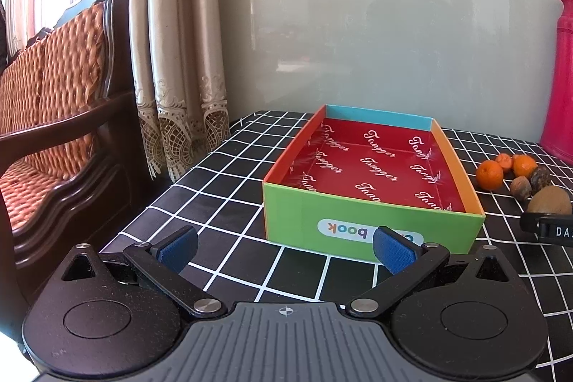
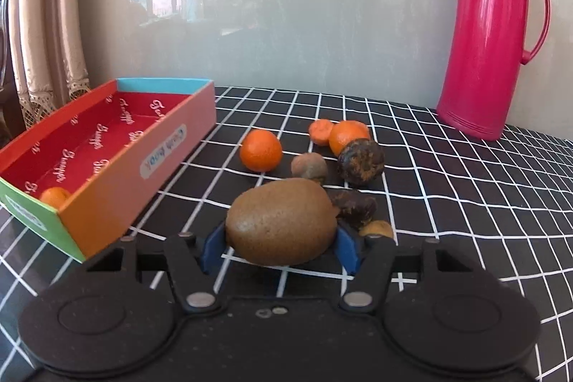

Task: Organize fruits
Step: 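Carry the kiwi with the right tool into the red box and release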

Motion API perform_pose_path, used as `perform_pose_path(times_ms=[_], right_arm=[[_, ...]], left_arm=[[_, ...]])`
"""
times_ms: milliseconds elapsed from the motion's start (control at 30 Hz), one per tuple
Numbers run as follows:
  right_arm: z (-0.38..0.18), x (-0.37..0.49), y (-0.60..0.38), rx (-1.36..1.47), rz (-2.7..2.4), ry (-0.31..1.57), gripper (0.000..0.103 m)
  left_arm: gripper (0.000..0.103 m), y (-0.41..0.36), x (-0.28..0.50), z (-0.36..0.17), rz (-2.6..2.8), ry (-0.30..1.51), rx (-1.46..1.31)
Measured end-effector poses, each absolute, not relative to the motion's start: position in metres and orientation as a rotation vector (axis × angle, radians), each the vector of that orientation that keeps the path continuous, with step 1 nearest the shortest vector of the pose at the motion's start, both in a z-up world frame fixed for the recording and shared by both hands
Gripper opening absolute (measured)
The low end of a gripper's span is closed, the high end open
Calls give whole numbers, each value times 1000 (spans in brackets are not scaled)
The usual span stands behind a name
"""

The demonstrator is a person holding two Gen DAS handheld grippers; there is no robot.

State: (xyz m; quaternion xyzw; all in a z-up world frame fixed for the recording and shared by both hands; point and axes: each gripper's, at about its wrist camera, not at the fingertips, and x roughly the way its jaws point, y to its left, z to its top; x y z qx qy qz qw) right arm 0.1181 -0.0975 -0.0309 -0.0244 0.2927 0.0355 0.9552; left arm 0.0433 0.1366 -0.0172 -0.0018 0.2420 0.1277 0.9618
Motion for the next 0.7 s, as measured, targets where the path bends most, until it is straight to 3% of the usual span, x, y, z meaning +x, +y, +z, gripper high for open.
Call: perform_pose_path(times_ms=[700], right_arm=[[8, 103, -57, 4, 187, 459, 61]], left_arm=[[103, 156, 35, -20, 306, 484, -4]])
